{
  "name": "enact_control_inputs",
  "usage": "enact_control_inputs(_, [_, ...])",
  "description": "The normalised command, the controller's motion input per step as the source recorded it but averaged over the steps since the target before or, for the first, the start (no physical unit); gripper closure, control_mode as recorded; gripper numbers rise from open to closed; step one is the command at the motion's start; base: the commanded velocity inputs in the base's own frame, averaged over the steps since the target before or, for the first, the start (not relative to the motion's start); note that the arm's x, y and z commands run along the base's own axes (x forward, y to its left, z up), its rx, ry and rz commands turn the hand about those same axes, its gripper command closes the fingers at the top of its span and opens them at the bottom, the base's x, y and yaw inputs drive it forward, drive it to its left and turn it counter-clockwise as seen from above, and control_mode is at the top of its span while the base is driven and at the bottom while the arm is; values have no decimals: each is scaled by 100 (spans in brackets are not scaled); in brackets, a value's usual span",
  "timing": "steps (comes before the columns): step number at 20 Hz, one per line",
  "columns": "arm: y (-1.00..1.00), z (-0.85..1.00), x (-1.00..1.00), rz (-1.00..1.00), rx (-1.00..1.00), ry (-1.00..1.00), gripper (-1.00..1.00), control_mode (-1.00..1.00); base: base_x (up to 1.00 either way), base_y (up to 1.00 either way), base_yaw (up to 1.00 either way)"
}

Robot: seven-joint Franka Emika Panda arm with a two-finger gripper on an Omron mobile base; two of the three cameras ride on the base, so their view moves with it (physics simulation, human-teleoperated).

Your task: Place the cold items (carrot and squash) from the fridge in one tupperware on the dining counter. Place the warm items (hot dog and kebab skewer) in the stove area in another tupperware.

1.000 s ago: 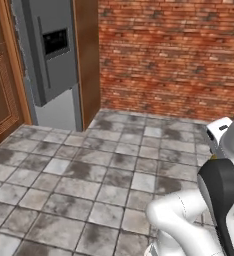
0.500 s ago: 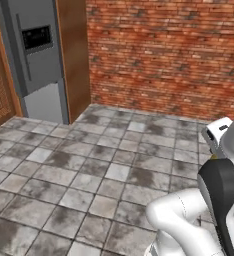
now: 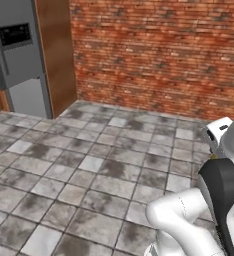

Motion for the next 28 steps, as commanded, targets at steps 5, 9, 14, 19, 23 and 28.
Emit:
enact_control_inputs(5, [0,0,0,0,0,0,100,100,-77,-79,1])
enact_control_inputs(9, [0,0,0,0,0,0,100,100,-78,-71,0])
enact_control_inputs(14, [0,0,0,0,0,0,100,100,-88,-31,-4])
enact_control_inputs(19, [0,0,0,0,0,0,100,100,-100,0,-6])
enact_control_inputs(23, [0,0,0,0,0,0,100,100,-100,0,-8])
enact_control_inputs(28, [0,0,0,0,0,0,100,100,-100,0,-11])
